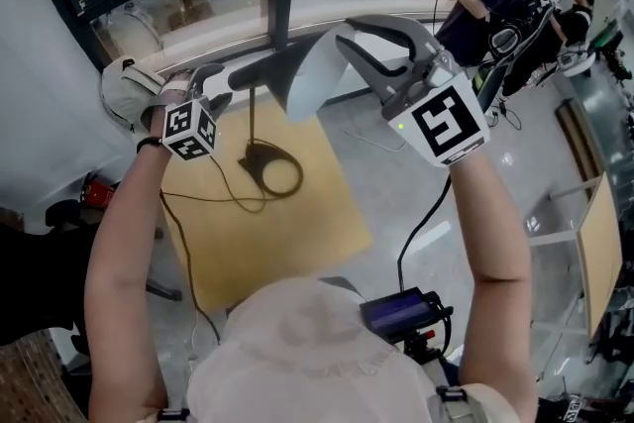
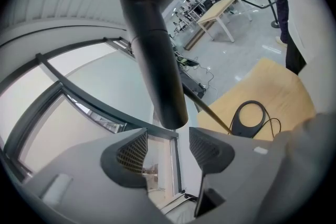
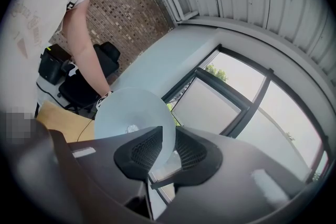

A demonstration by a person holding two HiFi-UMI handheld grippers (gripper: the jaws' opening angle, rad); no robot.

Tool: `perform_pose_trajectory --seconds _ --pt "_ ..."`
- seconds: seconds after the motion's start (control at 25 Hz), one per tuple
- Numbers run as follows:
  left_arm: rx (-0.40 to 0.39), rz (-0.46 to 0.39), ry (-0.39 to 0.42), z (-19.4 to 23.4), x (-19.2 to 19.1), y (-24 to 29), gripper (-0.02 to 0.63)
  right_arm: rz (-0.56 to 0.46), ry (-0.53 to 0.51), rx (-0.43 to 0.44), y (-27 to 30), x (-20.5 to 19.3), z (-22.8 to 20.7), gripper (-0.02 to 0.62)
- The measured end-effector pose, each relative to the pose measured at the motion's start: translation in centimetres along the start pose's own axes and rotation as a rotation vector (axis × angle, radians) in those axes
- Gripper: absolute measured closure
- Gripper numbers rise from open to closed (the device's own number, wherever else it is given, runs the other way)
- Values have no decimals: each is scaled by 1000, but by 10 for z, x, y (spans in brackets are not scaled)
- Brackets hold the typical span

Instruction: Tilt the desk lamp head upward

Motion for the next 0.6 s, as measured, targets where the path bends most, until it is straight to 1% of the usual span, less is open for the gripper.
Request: perform_pose_trajectory --seconds 0.08,0.16,0.28,0.36,0.4,0.48,0.6 --pt "35 -4 -68 4 -7 -10 360 -9 13 -38 -5 2 -3 502" --pt "75 -19 -161 4 -13 -24 360 -12 39 -79 -15 4 -5 502" --pt "145 -57 -320 3 -17 -54 362 28 73 -140 -33 4 -11 511" --pt "177 -93 -395 4 -17 -75 365 47 81 -177 -37 4 -13 531" --pt "180 -121 -431 -2 -12 -84 371 45 91 -190 -40 3 -9 537" --pt "162 -184 -507 -25 7 -95 389 38 131 -210 -51 -6 3 549" --pt "135 -257 -587 -61 25 -109 420 68 214 -239 -69 -28 18 565"
Point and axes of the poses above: the fingertips, and each gripper's own axes: y forward along the fingers, z to its left, x out of its top, the point moved 1 cm from there along -y, backward along the fingers, and after that the axes turned 4 degrees about -z, right-handed, at the moved point
